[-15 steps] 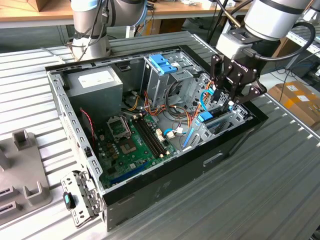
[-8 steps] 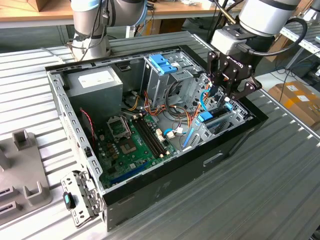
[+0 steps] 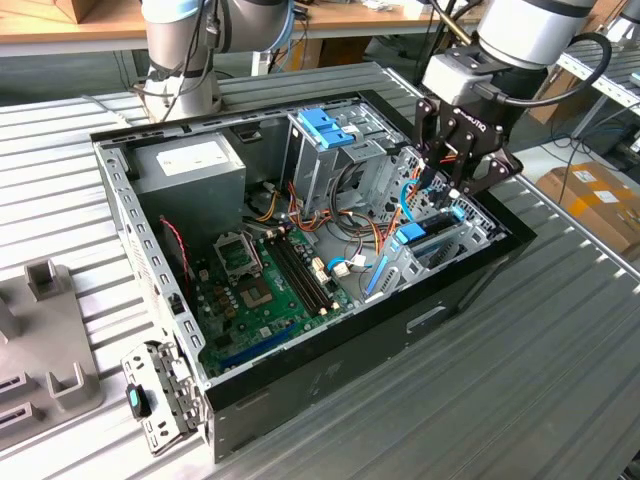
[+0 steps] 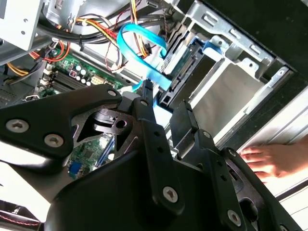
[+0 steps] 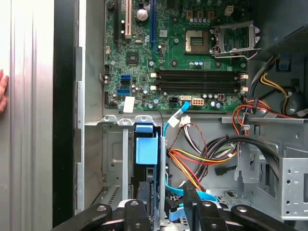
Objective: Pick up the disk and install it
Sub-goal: 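Insert the first disk wire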
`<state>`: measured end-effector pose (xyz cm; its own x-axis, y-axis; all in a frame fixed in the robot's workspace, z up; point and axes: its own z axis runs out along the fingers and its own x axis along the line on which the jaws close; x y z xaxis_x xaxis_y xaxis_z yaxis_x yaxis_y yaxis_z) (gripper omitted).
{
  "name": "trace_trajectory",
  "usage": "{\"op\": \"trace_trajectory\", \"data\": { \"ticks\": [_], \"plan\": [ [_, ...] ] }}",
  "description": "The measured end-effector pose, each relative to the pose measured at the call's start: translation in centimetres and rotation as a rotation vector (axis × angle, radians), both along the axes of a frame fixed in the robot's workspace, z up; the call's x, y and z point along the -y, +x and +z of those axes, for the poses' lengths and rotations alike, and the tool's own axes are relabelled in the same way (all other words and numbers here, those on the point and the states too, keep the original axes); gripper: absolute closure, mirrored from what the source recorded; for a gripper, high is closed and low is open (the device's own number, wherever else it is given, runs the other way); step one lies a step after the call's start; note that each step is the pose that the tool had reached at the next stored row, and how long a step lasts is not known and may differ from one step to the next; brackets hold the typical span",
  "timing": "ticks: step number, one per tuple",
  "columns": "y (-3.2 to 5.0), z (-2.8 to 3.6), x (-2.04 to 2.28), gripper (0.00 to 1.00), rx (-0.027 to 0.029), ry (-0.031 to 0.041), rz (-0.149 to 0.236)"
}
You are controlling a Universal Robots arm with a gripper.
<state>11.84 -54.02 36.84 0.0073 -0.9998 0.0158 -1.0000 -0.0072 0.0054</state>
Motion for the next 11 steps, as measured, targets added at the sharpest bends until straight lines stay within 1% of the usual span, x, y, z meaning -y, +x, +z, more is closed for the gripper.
{"op": "trace_trajectory", "data": {
  "ticks": [11],
  "plan": [
    [0.88,-0.03,-0.25,0.58,0.0000,-0.0001,0.002]
  ]
}}
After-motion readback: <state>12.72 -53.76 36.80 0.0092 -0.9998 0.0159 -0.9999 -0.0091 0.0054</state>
